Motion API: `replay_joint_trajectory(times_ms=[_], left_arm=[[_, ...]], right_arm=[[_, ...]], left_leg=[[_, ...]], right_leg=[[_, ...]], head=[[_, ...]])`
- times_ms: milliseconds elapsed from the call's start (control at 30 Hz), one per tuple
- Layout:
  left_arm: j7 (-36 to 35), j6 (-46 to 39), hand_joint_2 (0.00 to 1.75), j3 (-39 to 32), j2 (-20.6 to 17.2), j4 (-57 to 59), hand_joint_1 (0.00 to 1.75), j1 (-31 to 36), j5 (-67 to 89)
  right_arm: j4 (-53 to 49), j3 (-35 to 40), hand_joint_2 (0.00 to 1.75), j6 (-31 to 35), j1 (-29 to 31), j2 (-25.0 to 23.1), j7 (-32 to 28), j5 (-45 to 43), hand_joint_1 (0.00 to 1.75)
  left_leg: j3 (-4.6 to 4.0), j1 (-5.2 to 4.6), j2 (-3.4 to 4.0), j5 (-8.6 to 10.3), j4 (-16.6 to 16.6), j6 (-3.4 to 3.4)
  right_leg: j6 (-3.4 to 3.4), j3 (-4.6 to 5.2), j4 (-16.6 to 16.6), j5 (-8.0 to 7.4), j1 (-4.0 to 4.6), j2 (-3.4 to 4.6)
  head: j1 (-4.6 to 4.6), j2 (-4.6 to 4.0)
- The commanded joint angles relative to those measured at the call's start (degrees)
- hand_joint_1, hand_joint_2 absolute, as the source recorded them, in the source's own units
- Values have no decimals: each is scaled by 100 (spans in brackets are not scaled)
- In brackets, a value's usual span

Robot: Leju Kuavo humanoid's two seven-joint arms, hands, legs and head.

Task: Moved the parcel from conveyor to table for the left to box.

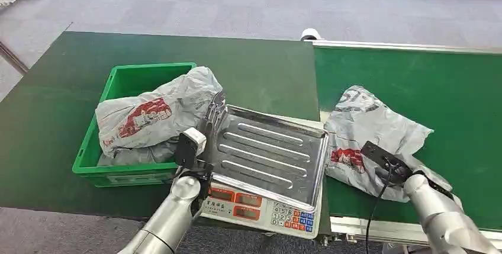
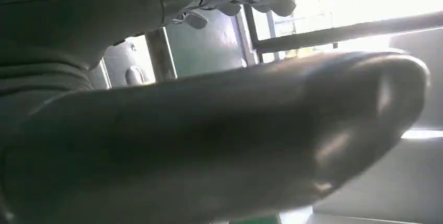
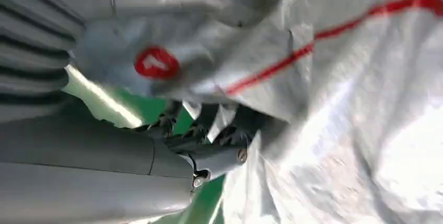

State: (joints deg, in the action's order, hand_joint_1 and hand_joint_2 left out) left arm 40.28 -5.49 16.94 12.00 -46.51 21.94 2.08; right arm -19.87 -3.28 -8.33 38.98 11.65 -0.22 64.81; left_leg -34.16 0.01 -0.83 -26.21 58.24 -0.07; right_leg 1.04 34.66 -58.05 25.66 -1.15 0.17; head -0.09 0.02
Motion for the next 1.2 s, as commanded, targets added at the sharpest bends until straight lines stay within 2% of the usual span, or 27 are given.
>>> replay_joint_trajectory(times_ms=[33, 100, 267, 533, 800, 867, 933, 1133, 1200], left_arm=[[-28, -35, 0, 167, -134, 161, 0, 104, -2], [-28, -33, 0, 167, -133, 161, 0, 105, -2], [-28, -19, 0, 145, -156, 34, 0, 28, 1], [-28, 34, 0, 115, -178, -49, 0, 27, 31], [-28, 37, 0, 116, -172, -49, 0, 32, 35], [-28, 67, 0, 112, -161, -51, 0, 50, 37], [-28, 117, 0, 107, -134, -35, 0, 79, 48], [-28, 207, 0, 144, -93, 48, 0, 167, 77], [-28, 221, 0, 148, -101, 40, 0, 159, 76]], right_arm=[[163, 265, 175, 21, 105, -105, -29, -17, 175], [147, 282, 175, 71, 87, -99, -40, -6, 175], [-85, 173, 175, 664, -43, -165, -299, -250, 175], [-1035, -178, 175, 2042, -302, -372, -1214, -978, 175], [-1150, -230, 175, 2162, -343, -386, -1349, -1073, 175], [-1498, -374, 175, 2589, -468, -431, -1704, -1339, 175], [-2275, -608, 175, 2920, -767, -498, -2197, -1883, 175], [-4362, -939, 175, 3202, -1578, -646, -2684, -2736, 175], [-4646, -937, 175, 3210, -1687, -674, -2695, -2768, 175]], left_leg=[[18, 7, 20, -3, -12, -5], [7, 4, 13, -3, -4, -3], [6, 5, 12, -3, -4, -3], [6, 3, 22, -3, -6, -5], [8, 5, 18, -2, -8, -4], [8, 5, 18, -2, -9, -5], [6, 4, 17, -2, -8, -5], [3, 3, -3, -1, -8, -5], [4, 4, -1, -3, -7, -6]], right_leg=[[-11, -16, 17, -3, 9, 11], [-6, -5, 6, -1, 5, 8], [-6, -6, 7, -2, 5, 7], [-9, -1, 6, -3, 4, 15], [-8, -7, 12, -4, 7, 10], [-9, -7, 12, -4, 6, 9], [-10, -4, 9, -2, 5, 8], [-10, -5, 9, 2, 5, -11], [-11, -6, 7, 4, 5, -9]], head=[[2, 0], [2, 0], [2, 0], [2, 0], [2, 0], [2, 0], [2, 0], [0, 0], [2, 0]])
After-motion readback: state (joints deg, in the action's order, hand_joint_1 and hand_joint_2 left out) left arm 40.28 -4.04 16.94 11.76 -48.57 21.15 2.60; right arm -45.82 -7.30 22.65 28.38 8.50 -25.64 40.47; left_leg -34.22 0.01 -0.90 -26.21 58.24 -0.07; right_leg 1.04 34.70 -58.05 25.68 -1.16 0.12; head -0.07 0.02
